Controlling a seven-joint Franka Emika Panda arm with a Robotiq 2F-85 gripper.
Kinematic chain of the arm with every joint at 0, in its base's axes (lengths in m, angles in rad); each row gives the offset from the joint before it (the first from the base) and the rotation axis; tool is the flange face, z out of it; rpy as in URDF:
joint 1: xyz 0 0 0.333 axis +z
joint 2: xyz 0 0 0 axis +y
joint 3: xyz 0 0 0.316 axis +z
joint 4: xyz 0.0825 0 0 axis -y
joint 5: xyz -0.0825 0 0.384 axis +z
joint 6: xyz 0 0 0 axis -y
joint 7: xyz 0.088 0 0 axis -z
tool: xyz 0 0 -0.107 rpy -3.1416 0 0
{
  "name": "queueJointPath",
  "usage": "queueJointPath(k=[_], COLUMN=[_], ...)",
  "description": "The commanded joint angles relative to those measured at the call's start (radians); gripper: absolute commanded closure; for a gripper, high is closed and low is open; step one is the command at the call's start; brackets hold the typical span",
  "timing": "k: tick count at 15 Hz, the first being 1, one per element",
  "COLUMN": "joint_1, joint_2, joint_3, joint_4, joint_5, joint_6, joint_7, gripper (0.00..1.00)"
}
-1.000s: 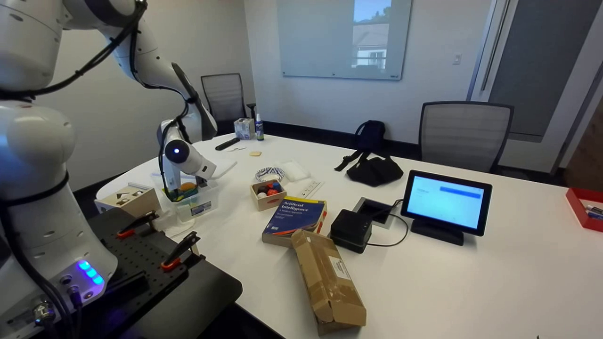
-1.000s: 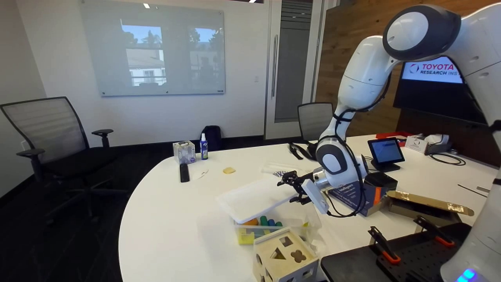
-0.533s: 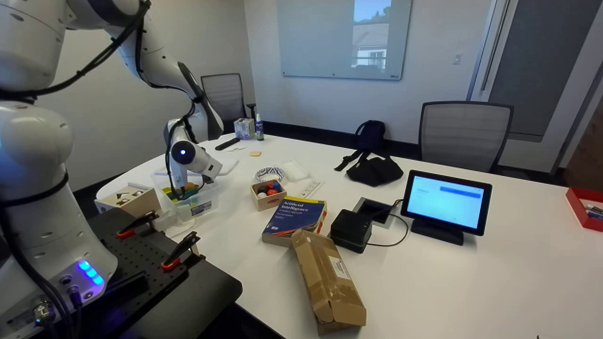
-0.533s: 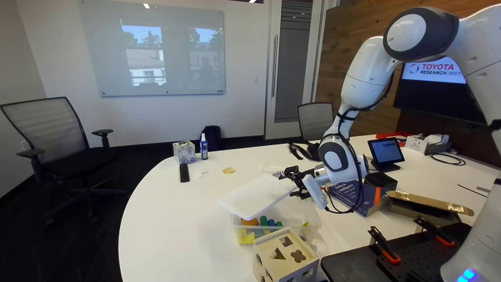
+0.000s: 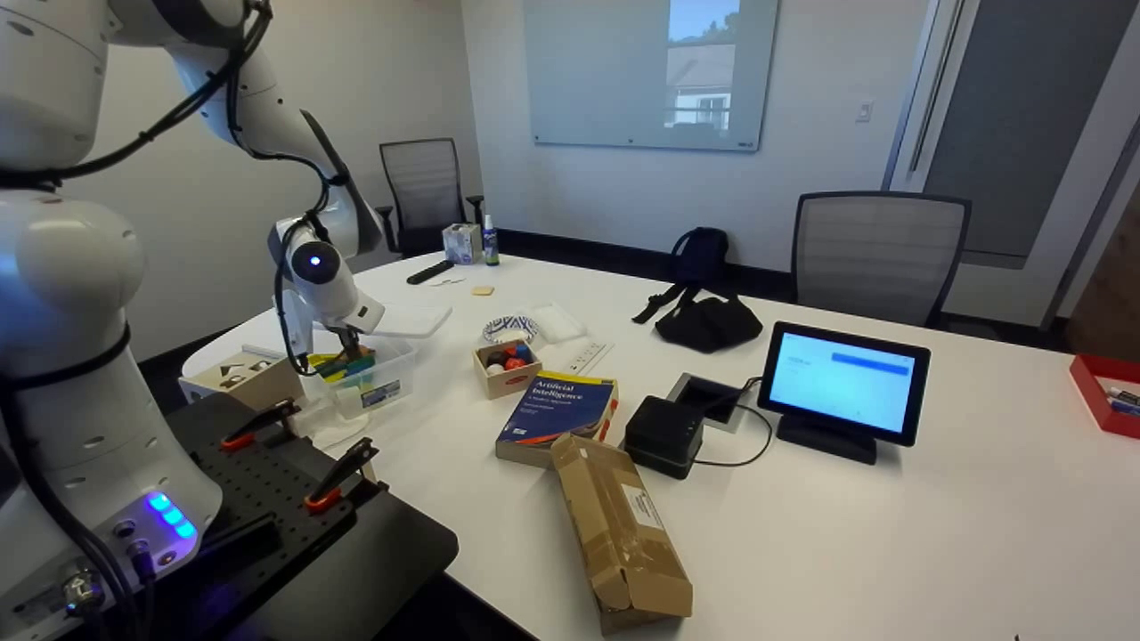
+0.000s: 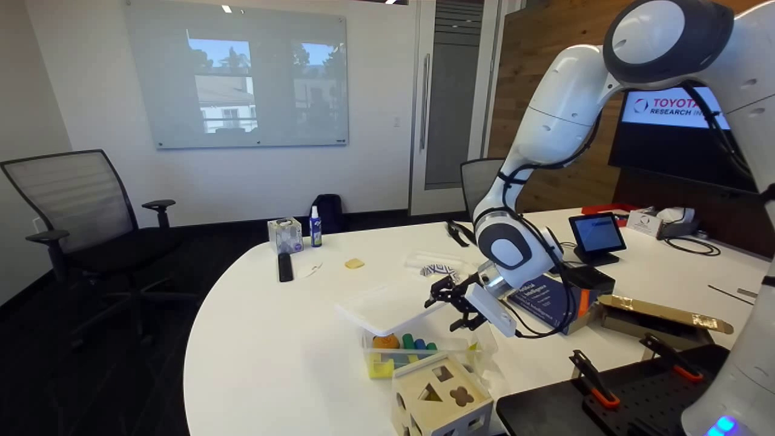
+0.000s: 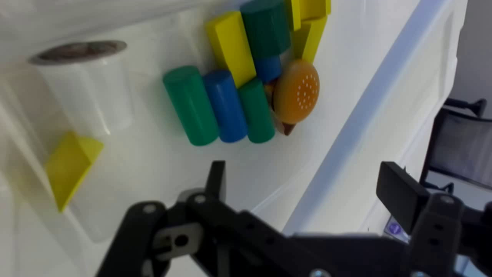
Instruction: Open the clear container then remove the wooden box from the container.
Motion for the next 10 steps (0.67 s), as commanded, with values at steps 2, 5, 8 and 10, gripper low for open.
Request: queueJointPath(k=[2,5,8,10], joint_1=[0.073,0.049,0.036,0.033], joint_2=[-0.097,-0.08,-0.047,-0.026], joint_3=[0.037,0.113,0.163,0.176], joint_4=[-0.047,-0.052,-0.066,-0.075], joint_5=[-0.177,-0.34,-0.477,-0.548], joint_6=[0.175,0.294,0.381,0.415], joint_7=[0.166,0.275,0.372,0.424], gripper=[0.0,0.0,0.0,0.0])
